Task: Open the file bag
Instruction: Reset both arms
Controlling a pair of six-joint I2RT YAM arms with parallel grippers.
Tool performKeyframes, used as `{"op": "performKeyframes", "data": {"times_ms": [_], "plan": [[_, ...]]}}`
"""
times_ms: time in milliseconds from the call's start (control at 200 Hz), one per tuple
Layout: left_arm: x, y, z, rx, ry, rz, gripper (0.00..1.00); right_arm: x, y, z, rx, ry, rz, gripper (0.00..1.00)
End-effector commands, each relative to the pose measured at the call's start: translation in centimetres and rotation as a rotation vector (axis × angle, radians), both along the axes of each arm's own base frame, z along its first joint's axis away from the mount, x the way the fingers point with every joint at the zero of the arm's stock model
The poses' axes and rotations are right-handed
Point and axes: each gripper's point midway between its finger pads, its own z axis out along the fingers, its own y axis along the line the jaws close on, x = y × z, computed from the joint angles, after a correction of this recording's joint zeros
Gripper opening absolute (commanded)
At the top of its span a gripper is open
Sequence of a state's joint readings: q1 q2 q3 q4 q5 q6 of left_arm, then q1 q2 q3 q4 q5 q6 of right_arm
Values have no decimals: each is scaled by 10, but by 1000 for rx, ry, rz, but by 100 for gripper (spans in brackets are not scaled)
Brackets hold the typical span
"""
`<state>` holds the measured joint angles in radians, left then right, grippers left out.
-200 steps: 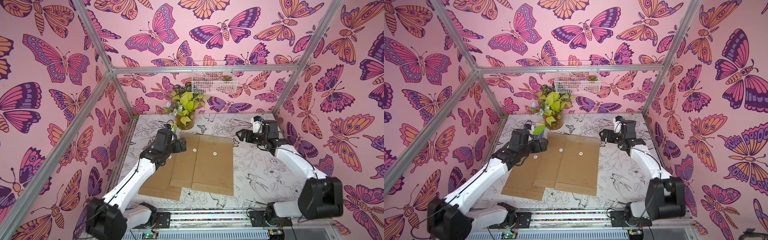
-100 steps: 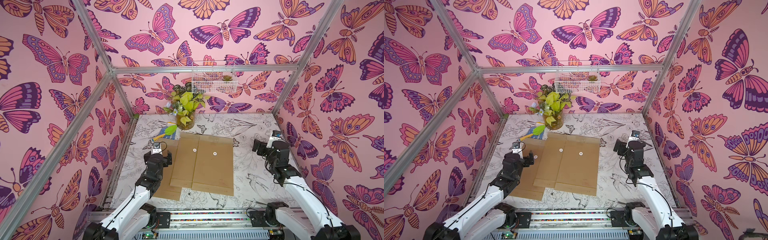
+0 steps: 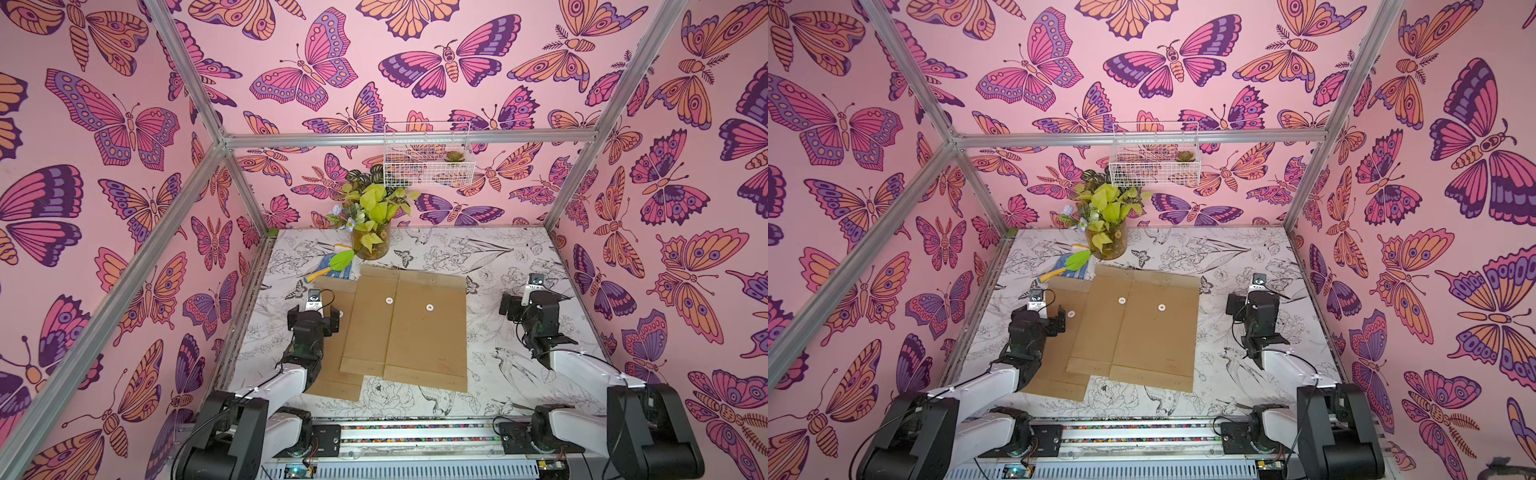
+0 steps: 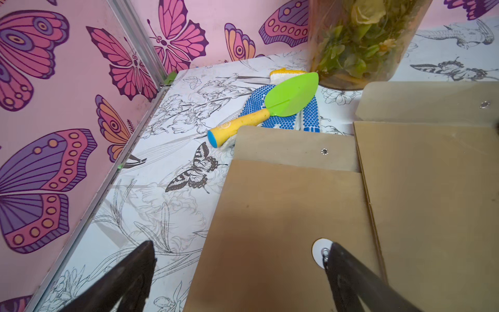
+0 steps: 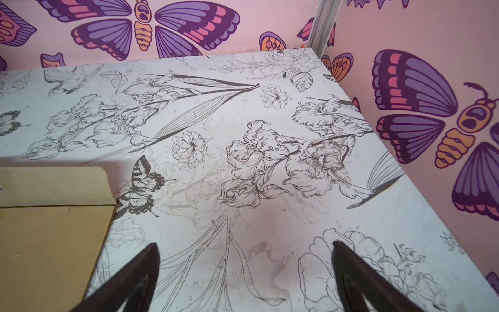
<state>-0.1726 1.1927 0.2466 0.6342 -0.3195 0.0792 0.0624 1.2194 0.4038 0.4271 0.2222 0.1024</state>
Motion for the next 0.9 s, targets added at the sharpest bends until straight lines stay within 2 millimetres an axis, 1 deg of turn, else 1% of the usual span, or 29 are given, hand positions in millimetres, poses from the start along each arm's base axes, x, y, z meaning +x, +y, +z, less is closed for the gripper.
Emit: {"op": "performKeyframes", "data": {"times_ms": [0, 50, 65, 140, 190, 240, 315, 330, 356, 426, 491, 516, 531, 541, 561, 596, 666, 731, 821, 891], "plan": [[15, -7, 18, -12, -95, -83, 100, 11, 2, 4, 10, -74, 34, 99], [19, -6, 24, -32, -133, -98, 100, 14, 2, 4, 23, -76, 47, 99], [20, -6, 15, -38, -112, -100, 100, 15, 3, 4, 27, -75, 54, 99], [23, 0, 12, -97, -111, -87, 100, 19, 3, 7, 49, -103, 67, 99], [26, -1, 10, -129, -122, -112, 100, 21, 5, 6, 49, -103, 85, 99], [27, 2, 1, -137, -131, -103, 100, 24, 6, 6, 37, -114, 97, 99], [29, 1, -11, -137, -141, -114, 99, 26, 4, 2, 30, -132, 97, 99], [30, 1, -8, -130, -165, -118, 100, 26, 4, 1, 32, -134, 98, 99], [31, 2, -8, -128, -171, -116, 100, 27, 3, 0, 34, -139, 95, 99], [32, 7, -14, -148, -97, -77, 100, 28, 2, -7, 43, -144, 94, 99], [42, 13, -17, -149, -71, -43, 100, 30, 2, -17, 52, -142, 98, 99], [47, 17, -17, -142, -71, -20, 100, 33, 2, -16, 57, -159, 96, 99], [46, 20, -22, -141, -51, 0, 100, 33, 2, -15, 56, -167, 101, 99], [52, 21, -16, -146, -58, 11, 100, 34, 3, -15, 55, -170, 104, 99], [54, 24, -16, -158, -37, 31, 100, 34, 5, -14, 56, -171, 116, 99], [53, 25, -17, -171, -15, 32, 100, 35, 5, -16, 56, -149, 120, 99], [54, 26, -14, -153, -68, 28, 100, 37, 6, -21, 53, -73, 125, 99], [51, 31, -15, -165, -34, 65, 100, 38, 8, -19, 53, -100, 138, 99], [52, 30, -12, -154, -75, 57, 100, 38, 9, -20, 50, -91, 144, 99], [51, 30, -15, -159, -41, 61, 100, 38, 9, -20, 46, -86, 144, 99]]}}
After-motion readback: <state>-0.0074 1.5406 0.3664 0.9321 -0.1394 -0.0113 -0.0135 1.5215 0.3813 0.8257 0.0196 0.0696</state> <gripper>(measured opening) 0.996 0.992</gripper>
